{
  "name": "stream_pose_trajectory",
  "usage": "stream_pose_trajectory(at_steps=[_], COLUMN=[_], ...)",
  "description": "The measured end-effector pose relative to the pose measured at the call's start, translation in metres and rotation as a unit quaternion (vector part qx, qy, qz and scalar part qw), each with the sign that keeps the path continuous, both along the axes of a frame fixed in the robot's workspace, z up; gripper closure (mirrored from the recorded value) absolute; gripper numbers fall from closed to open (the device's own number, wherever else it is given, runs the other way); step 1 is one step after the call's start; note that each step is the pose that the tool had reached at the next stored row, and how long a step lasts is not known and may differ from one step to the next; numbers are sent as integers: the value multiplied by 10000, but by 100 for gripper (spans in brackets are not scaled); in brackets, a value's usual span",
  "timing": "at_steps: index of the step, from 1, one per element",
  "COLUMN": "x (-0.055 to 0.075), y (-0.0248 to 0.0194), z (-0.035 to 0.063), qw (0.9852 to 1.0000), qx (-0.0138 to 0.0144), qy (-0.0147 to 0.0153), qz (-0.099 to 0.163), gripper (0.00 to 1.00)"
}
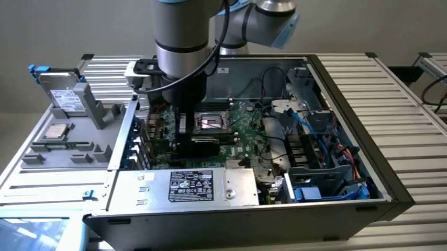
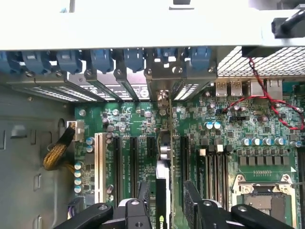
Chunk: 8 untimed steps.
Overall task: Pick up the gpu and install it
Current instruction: 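Insert the gpu into the slot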
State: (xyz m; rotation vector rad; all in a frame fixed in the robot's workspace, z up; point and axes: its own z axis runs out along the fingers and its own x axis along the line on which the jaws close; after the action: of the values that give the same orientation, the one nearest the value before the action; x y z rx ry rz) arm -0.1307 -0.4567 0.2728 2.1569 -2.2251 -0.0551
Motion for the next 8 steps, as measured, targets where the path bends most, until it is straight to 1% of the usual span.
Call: stream_pose_trajectory(at_steps=[6,7,8], x=[-4,-7,-8], y=[0,1,0], z=[266,293,299], qw=[10000,10000,10000], qx=[0,0,0], qy=[-6,-16,-24], qz=[0,0,-1], gripper=[58,58,58])
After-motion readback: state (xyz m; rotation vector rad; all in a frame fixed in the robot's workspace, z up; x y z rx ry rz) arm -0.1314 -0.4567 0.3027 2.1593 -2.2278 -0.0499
